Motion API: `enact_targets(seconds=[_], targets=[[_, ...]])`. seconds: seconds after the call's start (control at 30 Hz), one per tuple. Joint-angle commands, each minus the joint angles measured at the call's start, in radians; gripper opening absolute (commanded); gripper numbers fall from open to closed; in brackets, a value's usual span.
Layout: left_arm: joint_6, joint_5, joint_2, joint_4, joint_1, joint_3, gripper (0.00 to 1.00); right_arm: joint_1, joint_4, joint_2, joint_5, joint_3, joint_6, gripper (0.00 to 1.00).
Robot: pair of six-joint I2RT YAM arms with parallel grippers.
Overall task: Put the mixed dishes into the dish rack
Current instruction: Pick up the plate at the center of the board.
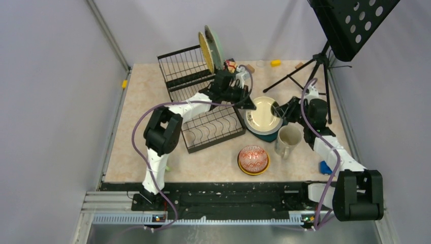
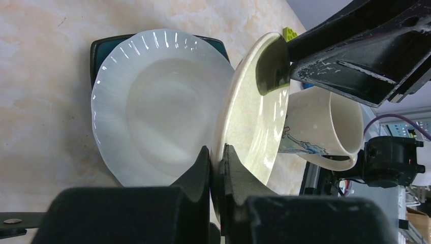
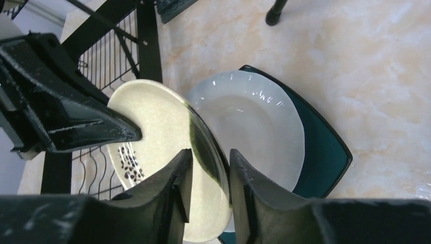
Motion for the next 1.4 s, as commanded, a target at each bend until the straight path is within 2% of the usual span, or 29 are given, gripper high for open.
enact_targets(seconds=[0.0, 0.13, 0.33, 0.5, 0.6, 0.7, 0.8, 1.07, 1.3, 1.37], targets=[[0.024, 0.039, -0.104, 0.054, -0.015, 0.055, 0.00, -0.029, -0.041, 0.009, -0.189, 0.070, -0.022, 0.38], [0.101, 0.099, -0.126, -0.046, -0.003, 0.112, 0.00, -0.090, -0.089, -0.011, -0.244, 0.078, -0.025, 0.45], [0.136, 0.189, -0.171, -0.074, 0.020, 0.120, 0.00, -0.105, -0.105, -0.033, -0.394, 0.106, -0.050, 0.51], [0.145, 0.234, -0.191, -0.089, 0.034, 0.121, 0.00, -0.105, 0.058, -0.047, -0.556, 0.097, 0.082, 0.51], [0.148, 0.247, -0.203, -0.093, 0.035, 0.123, 0.00, -0.105, 0.137, -0.044, -0.606, 0.100, 0.161, 0.49], [0.148, 0.244, -0.212, -0.095, 0.034, 0.124, 0.00, -0.105, 0.102, -0.054, -0.593, 0.124, 0.146, 0.46], [0.137, 0.233, -0.221, -0.094, 0.034, 0.123, 0.00, -0.101, 0.047, -0.057, -0.585, 0.148, 0.132, 0.36], [0.133, 0.182, -0.249, -0.076, 0.034, 0.093, 0.00, -0.058, 0.022, -0.084, -0.554, 0.159, 0.123, 0.30], [0.127, 0.189, -0.259, -0.068, 0.034, 0.082, 0.00, -0.043, 0.039, -0.072, -0.550, 0.161, 0.135, 0.29], [0.103, 0.189, -0.259, -0.046, 0.034, 0.073, 0.00, -0.043, 0.063, -0.070, -0.558, 0.163, 0.155, 0.25]])
